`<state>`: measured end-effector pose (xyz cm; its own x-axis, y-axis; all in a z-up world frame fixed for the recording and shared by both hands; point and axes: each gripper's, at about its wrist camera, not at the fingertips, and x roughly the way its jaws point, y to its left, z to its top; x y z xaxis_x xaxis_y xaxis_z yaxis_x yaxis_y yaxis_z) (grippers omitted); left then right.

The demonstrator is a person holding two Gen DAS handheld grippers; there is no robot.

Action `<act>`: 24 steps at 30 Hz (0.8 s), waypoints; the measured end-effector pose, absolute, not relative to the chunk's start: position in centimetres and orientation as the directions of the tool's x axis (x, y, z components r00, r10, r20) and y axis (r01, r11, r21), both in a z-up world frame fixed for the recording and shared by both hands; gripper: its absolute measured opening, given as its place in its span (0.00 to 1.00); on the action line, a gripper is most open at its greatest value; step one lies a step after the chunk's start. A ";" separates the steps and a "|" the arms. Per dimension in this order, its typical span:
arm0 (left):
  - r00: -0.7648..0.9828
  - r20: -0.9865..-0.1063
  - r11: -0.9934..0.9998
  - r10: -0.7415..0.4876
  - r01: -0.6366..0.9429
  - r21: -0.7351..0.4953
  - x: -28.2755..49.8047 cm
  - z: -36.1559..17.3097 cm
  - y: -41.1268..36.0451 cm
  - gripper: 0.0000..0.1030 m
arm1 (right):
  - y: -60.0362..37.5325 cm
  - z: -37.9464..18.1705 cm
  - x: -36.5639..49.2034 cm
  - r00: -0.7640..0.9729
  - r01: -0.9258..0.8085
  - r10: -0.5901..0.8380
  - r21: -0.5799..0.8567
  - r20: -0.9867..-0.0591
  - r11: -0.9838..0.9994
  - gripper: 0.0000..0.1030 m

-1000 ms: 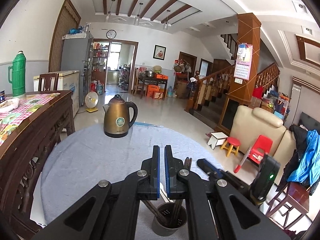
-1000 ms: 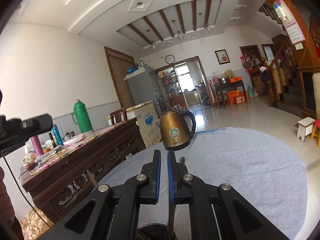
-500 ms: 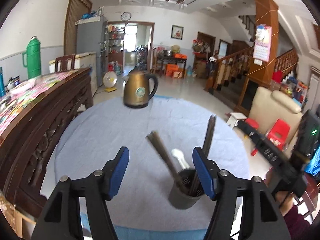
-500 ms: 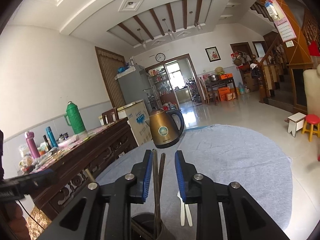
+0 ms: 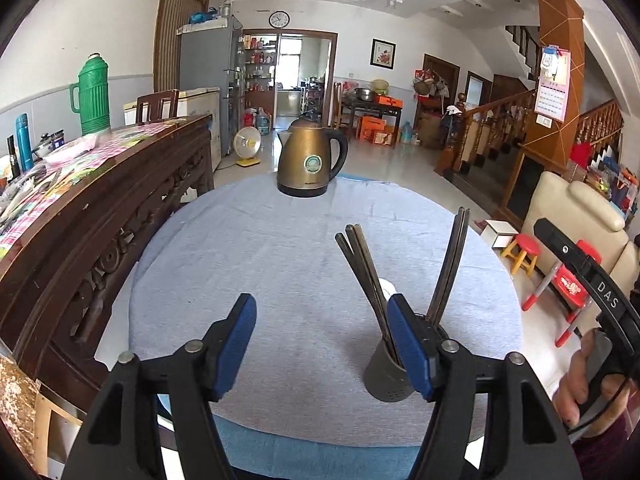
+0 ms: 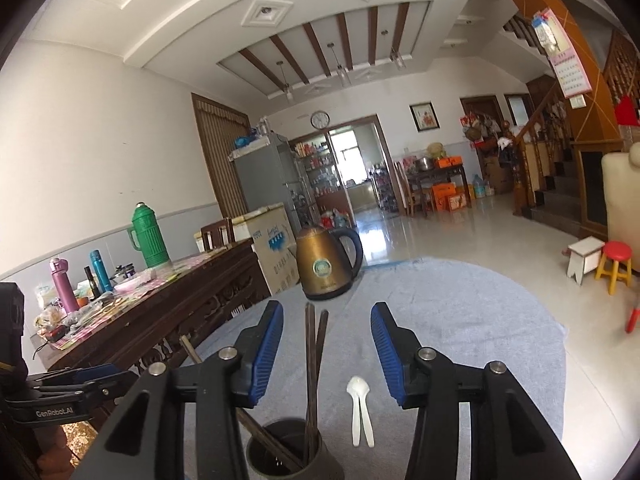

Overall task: Organize utensils
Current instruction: 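Move both open grippers back around the dark grey cup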

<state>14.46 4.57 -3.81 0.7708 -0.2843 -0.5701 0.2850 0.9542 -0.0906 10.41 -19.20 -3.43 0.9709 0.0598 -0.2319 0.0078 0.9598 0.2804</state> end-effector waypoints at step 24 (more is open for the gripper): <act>0.772 -0.631 0.989 -0.079 0.138 0.046 16.1 -6.6 4.6 0.78 | -15.4 -6.5 11.8 0.904 -0.038 0.146 0.263 -0.403 0.964 0.51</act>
